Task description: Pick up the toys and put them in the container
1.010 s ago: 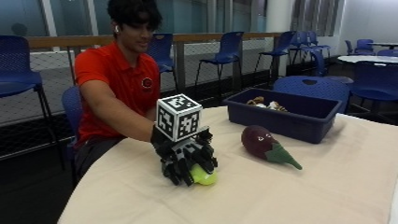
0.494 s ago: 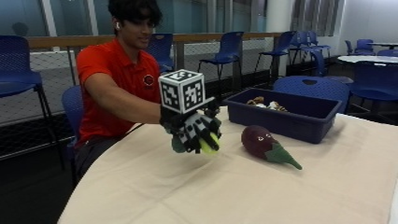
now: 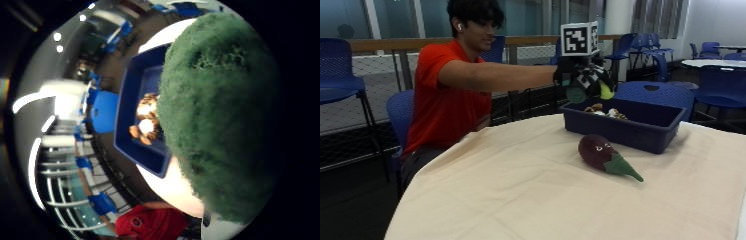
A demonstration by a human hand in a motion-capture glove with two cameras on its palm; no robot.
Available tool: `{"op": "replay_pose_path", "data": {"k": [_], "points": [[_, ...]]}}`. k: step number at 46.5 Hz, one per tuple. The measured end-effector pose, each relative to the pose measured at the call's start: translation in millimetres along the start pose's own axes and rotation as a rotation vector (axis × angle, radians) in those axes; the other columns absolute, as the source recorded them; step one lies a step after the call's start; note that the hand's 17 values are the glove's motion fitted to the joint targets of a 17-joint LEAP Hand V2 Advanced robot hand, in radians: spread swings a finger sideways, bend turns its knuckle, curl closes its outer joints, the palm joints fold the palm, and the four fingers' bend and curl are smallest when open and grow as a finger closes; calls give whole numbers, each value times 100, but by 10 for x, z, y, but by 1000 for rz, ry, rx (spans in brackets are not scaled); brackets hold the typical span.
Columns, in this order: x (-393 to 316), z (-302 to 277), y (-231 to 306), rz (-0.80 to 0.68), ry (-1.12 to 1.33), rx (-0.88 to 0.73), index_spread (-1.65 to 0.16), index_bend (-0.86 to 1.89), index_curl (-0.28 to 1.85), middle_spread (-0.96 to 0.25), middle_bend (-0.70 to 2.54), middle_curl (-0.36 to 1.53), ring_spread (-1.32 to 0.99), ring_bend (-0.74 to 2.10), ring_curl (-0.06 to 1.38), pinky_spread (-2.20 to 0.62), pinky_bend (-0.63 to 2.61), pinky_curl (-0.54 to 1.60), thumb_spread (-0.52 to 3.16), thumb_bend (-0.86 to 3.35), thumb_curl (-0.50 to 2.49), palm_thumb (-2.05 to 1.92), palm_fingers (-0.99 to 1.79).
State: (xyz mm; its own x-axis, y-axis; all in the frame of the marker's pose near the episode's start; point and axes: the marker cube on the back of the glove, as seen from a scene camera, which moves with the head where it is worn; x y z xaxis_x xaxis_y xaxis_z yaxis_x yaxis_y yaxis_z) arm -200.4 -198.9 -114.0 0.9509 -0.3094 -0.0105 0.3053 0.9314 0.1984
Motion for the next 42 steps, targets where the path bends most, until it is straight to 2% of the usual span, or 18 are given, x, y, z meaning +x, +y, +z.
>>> {"op": "replay_pose_path", "data": {"k": [6,13,21,25,27,29,30,31,32,33,35,38,42], "points": [[-484,-51,-360,14,20,-2,-47,31,67,-31,26,24,-49,99,45,-45,107,40,74,13,77,63,88],[-925,71,-654,-125,143,3,-48,29,71,-31,23,26,-50,96,46,-45,105,41,71,10,81,63,87],[-1293,254,-902,-34,136,-36,-49,26,76,-31,20,28,-50,94,47,-45,103,41,69,8,85,63,85],[-1400,322,-874,-171,98,-89,-50,24,78,-31,19,28,-50,92,47,-46,102,41,70,7,87,63,83],[-1428,356,-846,-221,80,-141,-51,20,78,-30,13,27,-47,88,46,-45,103,42,74,5,86,61,71],[-1441,384,-840,-185,69,-186,-50,10,76,-28,5,23,-44,91,47,-45,113,44,82,5,85,58,62],[-1443,395,-839,-153,61,-204,-50,12,75,-26,5,23,-40,84,45,-41,113,44,88,1,82,51,44],[-1443,403,-833,-130,47,-220,-50,14,76,-25,7,23,-38,85,47,-41,116,46,91,0,81,50,42],[-1437,406,-821,-123,30,-232,-48,4,71,-20,11,23,-30,62,40,-30,121,48,95,-8,76,39,-3],[-1419,405,-806,-130,16,-238,-46,6,73,-18,15,25,-26,62,45,-27,126,52,98,-7,74,36,-12],[-1319,398,-780,-147,25,-226,-45,3,67,-13,11,24,-18,47,39,-20,134,52,102,-11,68,25,-29],[-1126,351,-757,-125,27,-177,-42,3,57,-9,11,23,-10,29,31,-11,137,48,103,-13,61,7,-36],[-799,284,-715,-111,66,-118,-39,5,50,-5,10,21,-3,20,26,-2,137,47,104,-10,54,-5,-35]]}}
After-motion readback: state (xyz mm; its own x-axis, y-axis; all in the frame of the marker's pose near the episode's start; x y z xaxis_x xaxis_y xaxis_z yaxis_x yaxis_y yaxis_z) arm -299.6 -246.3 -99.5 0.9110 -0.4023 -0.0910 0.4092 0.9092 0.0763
